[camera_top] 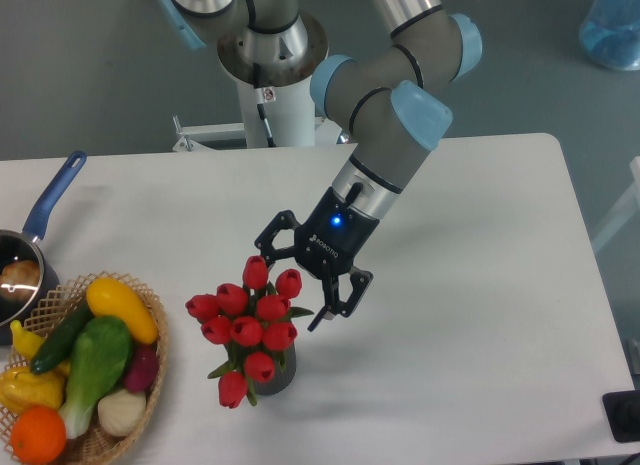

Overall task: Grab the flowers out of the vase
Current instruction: 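Lower the open gripper around the tulip stems just below the blooms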

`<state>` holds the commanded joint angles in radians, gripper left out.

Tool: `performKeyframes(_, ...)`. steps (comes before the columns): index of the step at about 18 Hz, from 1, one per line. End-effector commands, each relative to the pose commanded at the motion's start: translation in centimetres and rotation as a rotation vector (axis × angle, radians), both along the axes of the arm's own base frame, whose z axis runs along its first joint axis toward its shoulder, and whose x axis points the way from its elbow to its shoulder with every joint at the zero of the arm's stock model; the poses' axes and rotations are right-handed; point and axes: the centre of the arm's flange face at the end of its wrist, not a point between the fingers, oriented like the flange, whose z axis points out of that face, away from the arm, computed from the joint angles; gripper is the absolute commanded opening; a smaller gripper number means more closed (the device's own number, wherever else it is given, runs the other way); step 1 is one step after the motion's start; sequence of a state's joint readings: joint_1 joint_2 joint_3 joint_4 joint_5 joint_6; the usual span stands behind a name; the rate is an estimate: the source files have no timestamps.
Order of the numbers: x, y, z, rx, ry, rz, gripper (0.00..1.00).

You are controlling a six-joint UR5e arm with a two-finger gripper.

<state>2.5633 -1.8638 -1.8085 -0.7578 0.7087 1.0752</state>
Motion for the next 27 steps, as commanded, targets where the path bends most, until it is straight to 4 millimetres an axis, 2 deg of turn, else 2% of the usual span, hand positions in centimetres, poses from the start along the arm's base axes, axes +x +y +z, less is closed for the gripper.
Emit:
performKeyframes(10, 1.2, 1.3, -0.5, 0.003, 0.009, -0.045, 1.0)
performKeyframes(15, 1.3, 1.6, -0.7, 0.009, 0.007, -0.051, 1.0)
performKeyframes(22, 1.7, 3.0, -1.1, 0.015, 0.013, -0.074, 1.0)
performKeyframes(27, 1.8, 3.4, -0.7, 0.025, 0.014, -0.08, 1.0)
